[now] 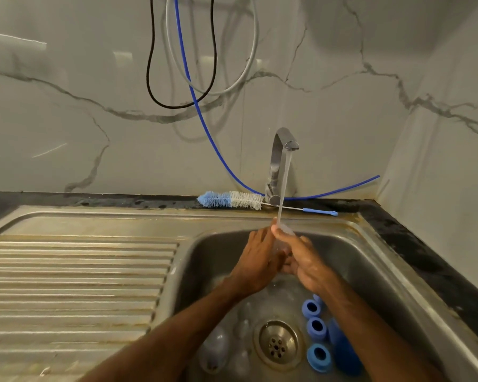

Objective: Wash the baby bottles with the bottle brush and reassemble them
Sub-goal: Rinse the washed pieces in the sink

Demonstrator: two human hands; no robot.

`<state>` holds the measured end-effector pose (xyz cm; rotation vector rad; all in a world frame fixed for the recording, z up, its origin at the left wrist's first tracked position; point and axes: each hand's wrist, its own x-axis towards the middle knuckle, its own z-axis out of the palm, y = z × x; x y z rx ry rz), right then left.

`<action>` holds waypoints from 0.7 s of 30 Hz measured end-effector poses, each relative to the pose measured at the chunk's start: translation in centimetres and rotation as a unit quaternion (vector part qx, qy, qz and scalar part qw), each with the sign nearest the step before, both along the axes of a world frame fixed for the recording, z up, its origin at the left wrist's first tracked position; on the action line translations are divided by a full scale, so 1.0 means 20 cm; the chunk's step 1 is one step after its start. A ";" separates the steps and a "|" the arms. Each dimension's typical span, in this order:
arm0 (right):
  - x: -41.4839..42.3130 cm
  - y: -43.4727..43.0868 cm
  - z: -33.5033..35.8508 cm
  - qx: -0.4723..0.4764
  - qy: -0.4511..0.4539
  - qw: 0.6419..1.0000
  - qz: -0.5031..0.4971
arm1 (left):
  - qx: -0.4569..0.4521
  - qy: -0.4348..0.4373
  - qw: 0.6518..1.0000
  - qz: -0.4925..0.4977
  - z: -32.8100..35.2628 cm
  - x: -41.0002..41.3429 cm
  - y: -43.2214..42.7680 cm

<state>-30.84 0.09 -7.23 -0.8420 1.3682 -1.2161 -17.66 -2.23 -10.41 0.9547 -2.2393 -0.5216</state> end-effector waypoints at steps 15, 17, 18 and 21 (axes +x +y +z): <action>-0.21 0.04 0.04 0.013 -0.039 0.998 0.045 | 0.131 0.257 0.956 0.050 0.04 0.03 -0.07; -0.21 0.04 0.02 0.017 0.030 0.994 0.105 | 0.150 0.255 0.955 0.028 0.03 0.03 -0.08; -0.20 0.05 0.02 0.017 0.067 0.989 0.129 | 0.146 0.237 0.960 0.018 0.04 0.03 -0.08; -0.19 0.03 -0.03 0.008 0.119 0.984 0.131 | 0.089 0.167 0.982 -0.009 0.07 0.05 -0.08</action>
